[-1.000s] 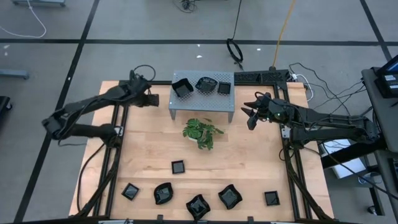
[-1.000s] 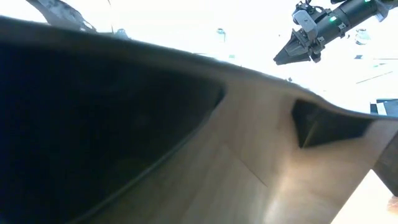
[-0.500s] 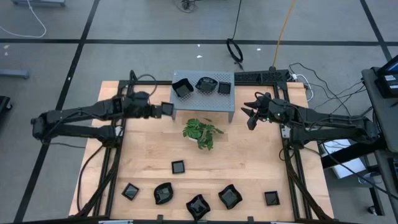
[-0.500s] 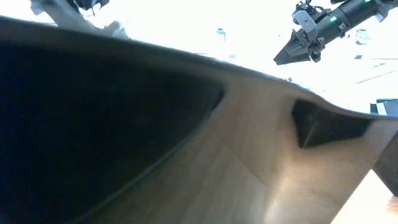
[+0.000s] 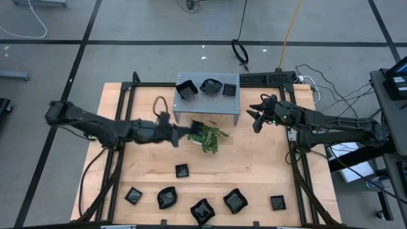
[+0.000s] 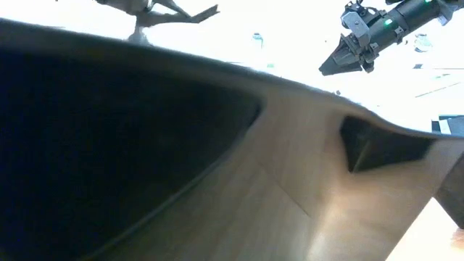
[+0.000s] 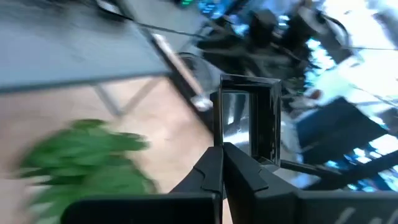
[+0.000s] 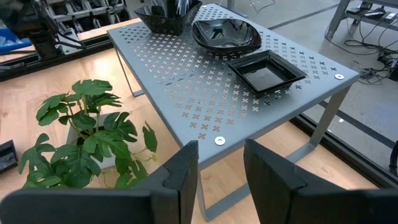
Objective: Pick & Place Mini shaped plates
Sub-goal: Stack the square plate on top of the stacked square plates on the shelf
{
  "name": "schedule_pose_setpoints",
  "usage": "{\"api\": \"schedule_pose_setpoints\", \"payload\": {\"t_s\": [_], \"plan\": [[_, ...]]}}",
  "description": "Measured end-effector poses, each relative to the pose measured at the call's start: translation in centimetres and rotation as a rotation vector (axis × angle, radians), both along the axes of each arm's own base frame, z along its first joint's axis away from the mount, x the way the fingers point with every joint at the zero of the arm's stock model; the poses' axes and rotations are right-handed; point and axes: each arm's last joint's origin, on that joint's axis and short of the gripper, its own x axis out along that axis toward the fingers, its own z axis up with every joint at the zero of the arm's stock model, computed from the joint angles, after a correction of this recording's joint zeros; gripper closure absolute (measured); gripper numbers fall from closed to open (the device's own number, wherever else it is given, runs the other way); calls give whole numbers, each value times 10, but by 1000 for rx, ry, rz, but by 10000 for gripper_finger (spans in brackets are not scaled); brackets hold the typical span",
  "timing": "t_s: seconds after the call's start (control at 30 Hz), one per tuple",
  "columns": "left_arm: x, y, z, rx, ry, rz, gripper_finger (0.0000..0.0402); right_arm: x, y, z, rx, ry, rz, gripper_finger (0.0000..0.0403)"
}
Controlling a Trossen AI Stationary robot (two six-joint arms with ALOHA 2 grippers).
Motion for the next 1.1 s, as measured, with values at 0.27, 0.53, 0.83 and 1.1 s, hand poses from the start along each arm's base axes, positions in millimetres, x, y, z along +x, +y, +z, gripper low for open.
{"api": "schedule_pose_setpoints", "payload": {"t_s": [0.27,0.53,0.83,1.1], "plan": [[65,-26,-10,98,94,-139,392,0,0,0,1,-1,1,287],[130,5,-25,155,365,-248,384,0,0,1,61,-46,-30,287],[182,19,-58,75,416,-330,394,4,0,9,118,-176,-55,287],[197,10,-84,109,470,-354,397,4,1,9,130,-184,-55,287]]}}
